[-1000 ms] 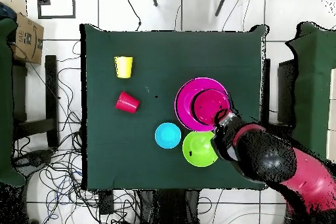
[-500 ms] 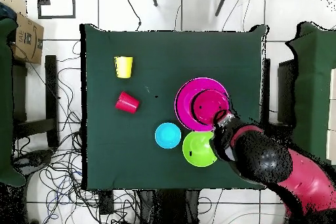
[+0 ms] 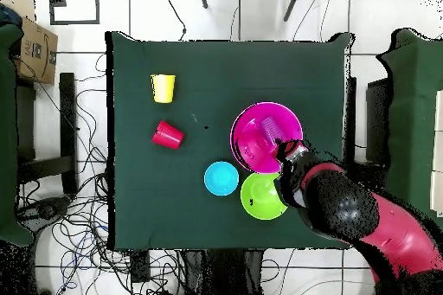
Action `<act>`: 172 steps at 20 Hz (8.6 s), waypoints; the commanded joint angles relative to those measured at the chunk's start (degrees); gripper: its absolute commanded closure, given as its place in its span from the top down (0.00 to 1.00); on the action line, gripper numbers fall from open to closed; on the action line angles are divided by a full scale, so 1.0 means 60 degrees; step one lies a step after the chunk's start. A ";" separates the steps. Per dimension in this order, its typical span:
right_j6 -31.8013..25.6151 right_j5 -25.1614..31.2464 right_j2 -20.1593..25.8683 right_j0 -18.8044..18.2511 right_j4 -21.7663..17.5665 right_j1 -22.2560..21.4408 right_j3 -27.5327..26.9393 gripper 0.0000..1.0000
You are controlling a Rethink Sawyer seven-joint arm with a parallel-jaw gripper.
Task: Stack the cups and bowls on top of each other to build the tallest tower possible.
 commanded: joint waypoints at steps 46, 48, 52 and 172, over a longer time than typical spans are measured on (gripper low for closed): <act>0.1826 -0.0974 -0.1389 0.2099 0.0883 0.0518 0.0077 1.00; 0.1936 -0.1230 -0.1392 0.2223 0.1003 0.0607 0.0123 1.00; 0.2231 -0.1373 -0.1663 0.2691 0.1336 0.0480 0.0174 1.00; 0.6201 0.0329 -1.0993 1.0442 0.3365 0.1511 -0.1428 1.00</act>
